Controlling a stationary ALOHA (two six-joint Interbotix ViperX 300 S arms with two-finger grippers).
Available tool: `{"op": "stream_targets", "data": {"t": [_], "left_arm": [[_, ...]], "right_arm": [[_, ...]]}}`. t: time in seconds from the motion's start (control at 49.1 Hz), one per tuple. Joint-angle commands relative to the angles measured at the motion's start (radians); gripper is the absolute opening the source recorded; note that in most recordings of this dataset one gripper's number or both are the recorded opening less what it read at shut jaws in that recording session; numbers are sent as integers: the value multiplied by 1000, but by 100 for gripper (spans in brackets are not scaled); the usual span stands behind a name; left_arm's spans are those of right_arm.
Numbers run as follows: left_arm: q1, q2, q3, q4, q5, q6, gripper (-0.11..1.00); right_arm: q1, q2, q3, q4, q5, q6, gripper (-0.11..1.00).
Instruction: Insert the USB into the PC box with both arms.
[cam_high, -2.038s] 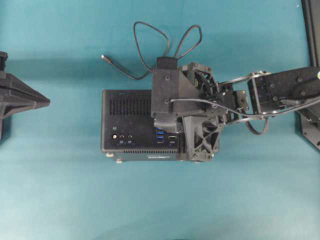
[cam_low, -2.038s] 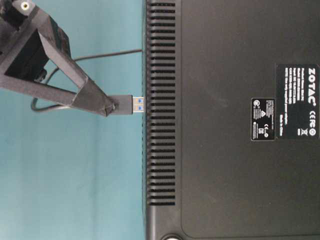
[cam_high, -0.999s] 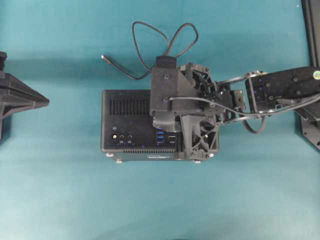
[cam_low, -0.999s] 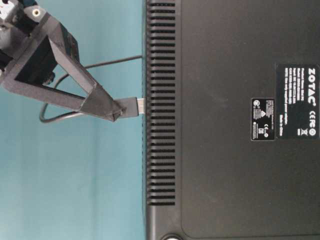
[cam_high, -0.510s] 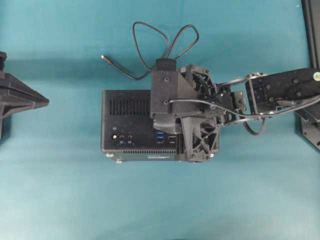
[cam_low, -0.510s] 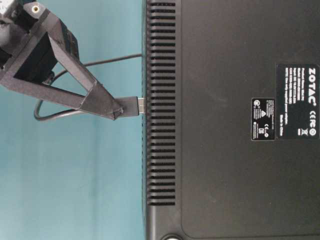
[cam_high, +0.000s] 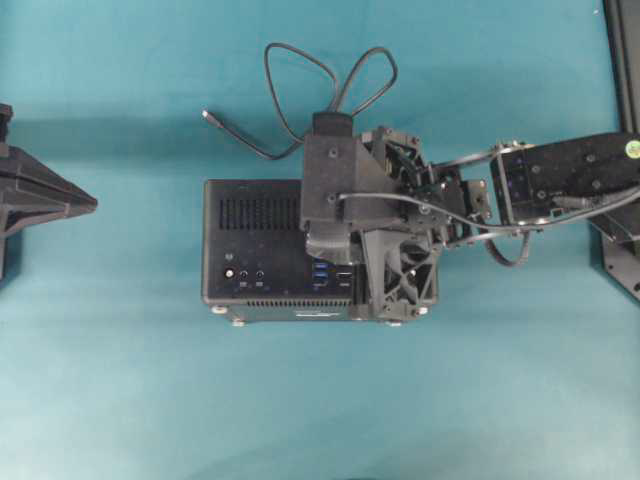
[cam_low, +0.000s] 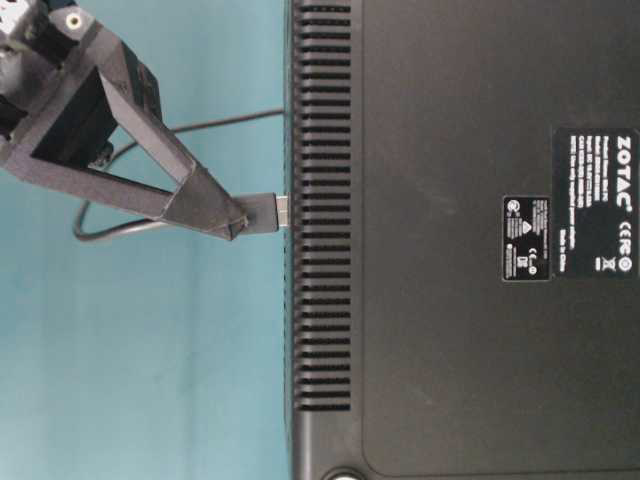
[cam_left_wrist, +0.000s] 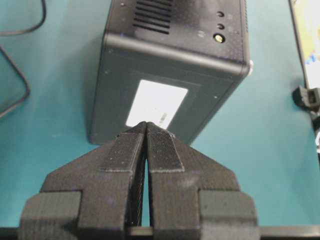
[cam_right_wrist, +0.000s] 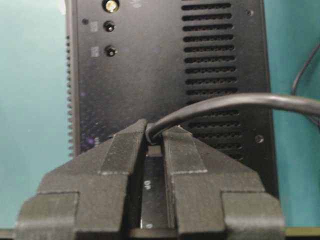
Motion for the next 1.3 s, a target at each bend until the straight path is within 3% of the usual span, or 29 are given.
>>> {"op": "stream_targets", "data": {"t": [0.0, 0.448, 0.815, 1.121, 1.284], "left_arm": [[0, 5, -9, 2, -5, -2, 0], [-2, -3, -11, 2, -5, -3, 0], [0, -3, -6, 2, -5, -3, 0], [0, -8, -3, 2, -5, -3, 0], [-2, -14, -2, 2, -5, -3, 0]], "right_arm": [[32, -12, 0, 14, 5, 14, 9], [2, -28, 18, -2, 11, 11, 9], [31, -21, 18, 43, -9, 8, 9], [-25, -15, 18, 12, -9, -5, 9], [-15, -12, 18, 18, -8, -12, 9]]}}
